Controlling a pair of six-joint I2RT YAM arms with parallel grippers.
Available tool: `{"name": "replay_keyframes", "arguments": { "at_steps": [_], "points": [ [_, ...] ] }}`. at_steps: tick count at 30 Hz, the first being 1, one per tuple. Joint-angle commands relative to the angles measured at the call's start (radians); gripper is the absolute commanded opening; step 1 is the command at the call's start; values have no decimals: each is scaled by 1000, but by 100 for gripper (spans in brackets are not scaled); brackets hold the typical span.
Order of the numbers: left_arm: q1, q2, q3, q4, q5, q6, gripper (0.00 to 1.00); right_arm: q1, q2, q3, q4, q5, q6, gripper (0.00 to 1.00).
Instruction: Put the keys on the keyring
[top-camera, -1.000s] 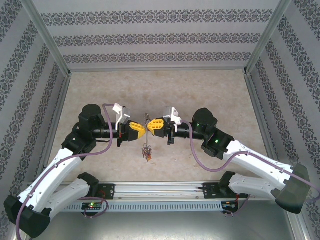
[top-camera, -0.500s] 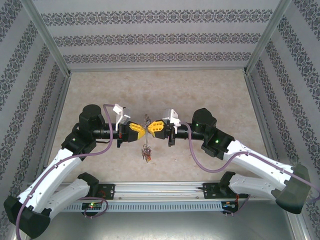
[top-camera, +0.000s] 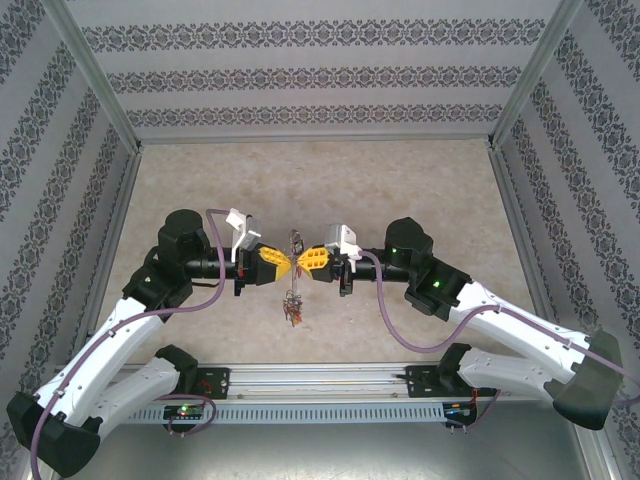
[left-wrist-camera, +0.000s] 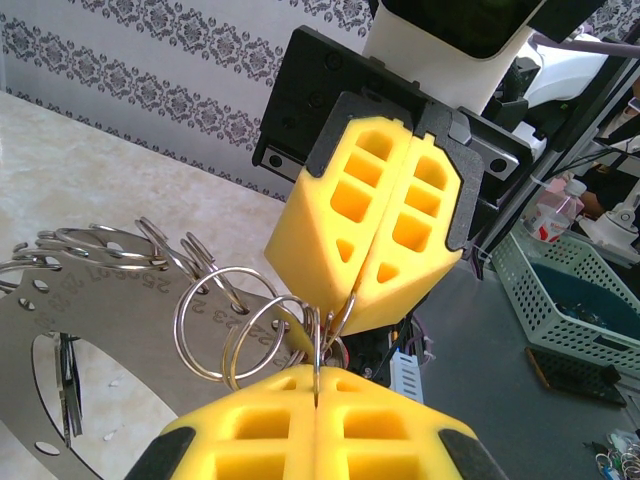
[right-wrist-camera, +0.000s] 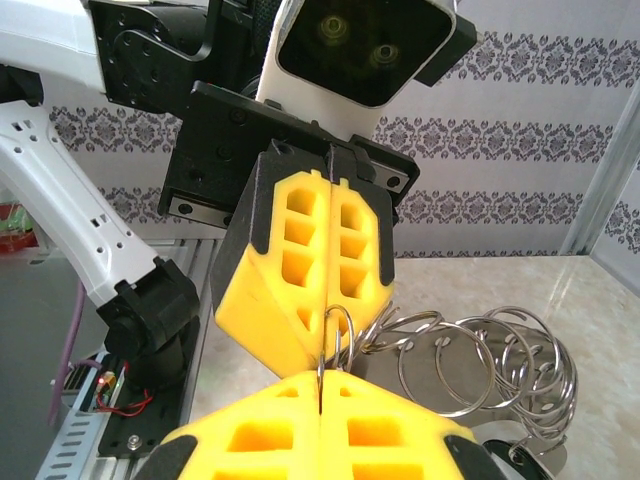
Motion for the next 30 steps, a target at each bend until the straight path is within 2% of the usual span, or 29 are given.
{"name": "replay_keyframes", "arguments": {
  "at_steps": [1,19,23,30],
  "points": [
    [-10,-16,40,47,18,20,0,10,-19,-8,-20,-32,-34,0],
    [-10,-12,41,66,20,3,0,79,-19,-8,-99,86,-166,0],
    [-10,-14,37,67,20,3,0,84,-28,-13,-98,96,-162,18],
    [-10,-20,33,67,21,11,0,84,-108,-43,-99,137,-120,23]
  ]
}}
